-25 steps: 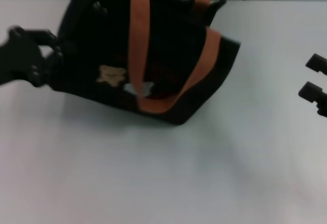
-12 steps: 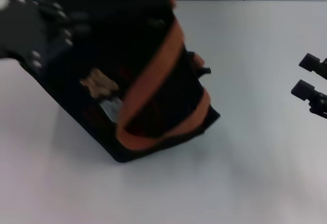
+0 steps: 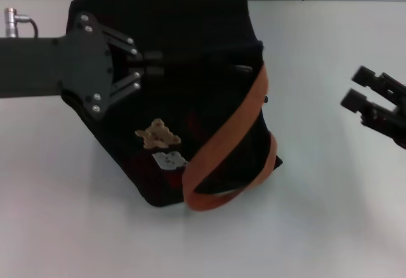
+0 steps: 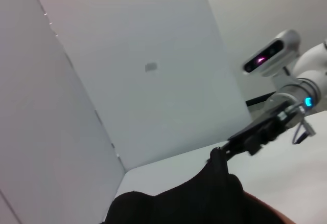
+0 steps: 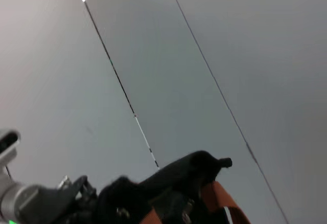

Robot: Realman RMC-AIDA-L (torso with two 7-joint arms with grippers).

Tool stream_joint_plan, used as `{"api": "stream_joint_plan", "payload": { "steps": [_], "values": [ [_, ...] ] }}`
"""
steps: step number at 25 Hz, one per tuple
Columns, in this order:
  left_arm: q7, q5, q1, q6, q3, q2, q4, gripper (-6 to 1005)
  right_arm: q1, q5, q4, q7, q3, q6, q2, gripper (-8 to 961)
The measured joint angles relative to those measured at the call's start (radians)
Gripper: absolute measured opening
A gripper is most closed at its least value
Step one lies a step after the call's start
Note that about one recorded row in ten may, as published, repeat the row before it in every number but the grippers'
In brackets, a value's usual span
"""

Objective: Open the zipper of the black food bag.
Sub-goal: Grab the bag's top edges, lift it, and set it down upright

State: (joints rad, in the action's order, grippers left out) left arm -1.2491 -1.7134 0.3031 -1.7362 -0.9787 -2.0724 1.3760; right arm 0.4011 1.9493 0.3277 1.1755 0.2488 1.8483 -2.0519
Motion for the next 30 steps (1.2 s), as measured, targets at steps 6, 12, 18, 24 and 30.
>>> {"api": "stream_joint_plan", "payload": {
  "steps": [6, 12, 18, 24, 30],
  "values": [
    [0.026, 0.002, 0.001, 0.01, -0.062, 0.0, -0.019, 85, 0.065, 0.0, -0.021, 0.147, 0.0, -0.077, -0.015, 758],
    [0.03, 0.011, 0.003, 0.011, -0.077, -0.001, -0.031, 84, 0.166, 0.009, -0.12, 0.106, 0.023, -0.249, -0.029, 755],
    [0.044, 0.025, 0.004, 0.014, -0.081, -0.002, -0.043, 84, 0.244, 0.017, -0.286, -0.031, 0.082, -0.406, -0.035, 751],
    [0.065, 0.034, 0.0, 0.019, -0.076, -0.002, -0.064, 84, 0.192, -0.002, -0.266, -0.042, 0.063, -0.393, -0.031, 748],
    [0.069, 0.038, 0.0, 0.023, -0.074, -0.002, -0.08, 83, 0.126, -0.057, -0.215, -0.021, 0.062, -0.332, -0.029, 744]
  ]
}}
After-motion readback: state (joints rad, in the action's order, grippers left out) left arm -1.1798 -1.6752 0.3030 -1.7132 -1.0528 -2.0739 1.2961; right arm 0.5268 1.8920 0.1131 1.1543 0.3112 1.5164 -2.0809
